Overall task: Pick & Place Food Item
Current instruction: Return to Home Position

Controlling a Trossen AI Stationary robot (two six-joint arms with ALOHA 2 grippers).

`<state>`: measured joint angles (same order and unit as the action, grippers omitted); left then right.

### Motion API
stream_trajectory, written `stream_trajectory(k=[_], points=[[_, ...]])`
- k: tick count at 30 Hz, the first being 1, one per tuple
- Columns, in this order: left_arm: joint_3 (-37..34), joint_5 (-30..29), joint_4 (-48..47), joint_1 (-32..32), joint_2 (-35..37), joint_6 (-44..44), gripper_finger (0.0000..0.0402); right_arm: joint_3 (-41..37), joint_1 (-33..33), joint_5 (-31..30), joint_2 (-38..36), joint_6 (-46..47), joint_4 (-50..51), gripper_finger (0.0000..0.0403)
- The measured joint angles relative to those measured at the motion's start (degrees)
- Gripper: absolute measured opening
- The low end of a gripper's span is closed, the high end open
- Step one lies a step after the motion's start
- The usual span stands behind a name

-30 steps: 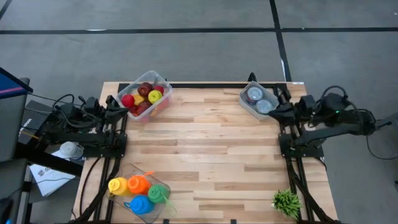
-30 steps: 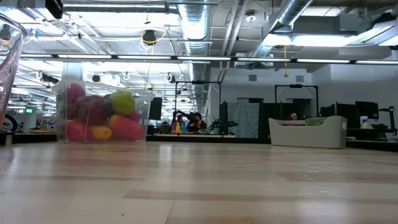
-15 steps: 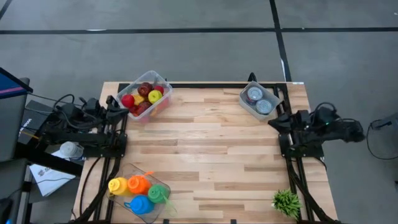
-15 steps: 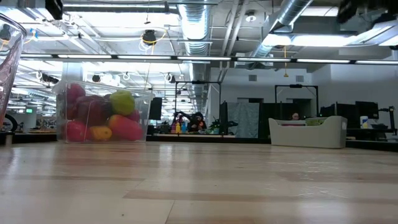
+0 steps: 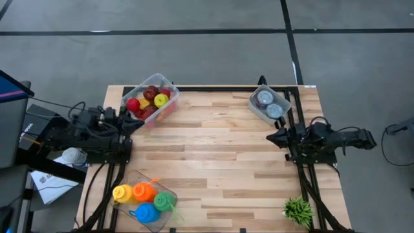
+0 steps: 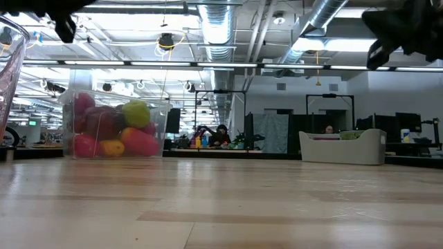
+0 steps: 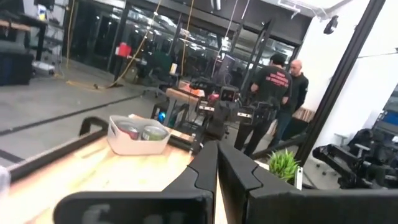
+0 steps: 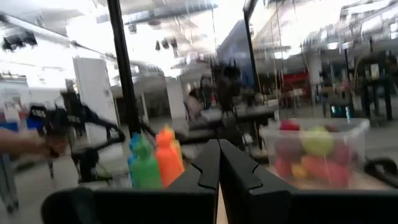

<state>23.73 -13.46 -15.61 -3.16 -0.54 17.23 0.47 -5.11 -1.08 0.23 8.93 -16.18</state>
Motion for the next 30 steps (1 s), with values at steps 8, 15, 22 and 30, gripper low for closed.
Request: stream_trajectory(k=[8,15,22,30], points=[[-12.31,1.47,12.03,0.00,0.25,4.70,0.0001,-0.02,0.00,-0.25,0.00,1.52,1.16,0.0000],[-22.80,8.04,26.68,0.00,0.23,9.36,0.0001,-0.04,0.00,-0.31,0.08,4.57,4.51,0.0000],[-23.30,10.83,27.40,-0.02,-0.30,10.06,0.0001,-0.07,0.00,-0.39,0.08,6.16,5.90,0.0000],[-23.31,15.50,21.06,0.00,-0.32,13.44,0.0001,-0.11,0.00,-2.32,0.08,9.46,11.95,0.0000]])
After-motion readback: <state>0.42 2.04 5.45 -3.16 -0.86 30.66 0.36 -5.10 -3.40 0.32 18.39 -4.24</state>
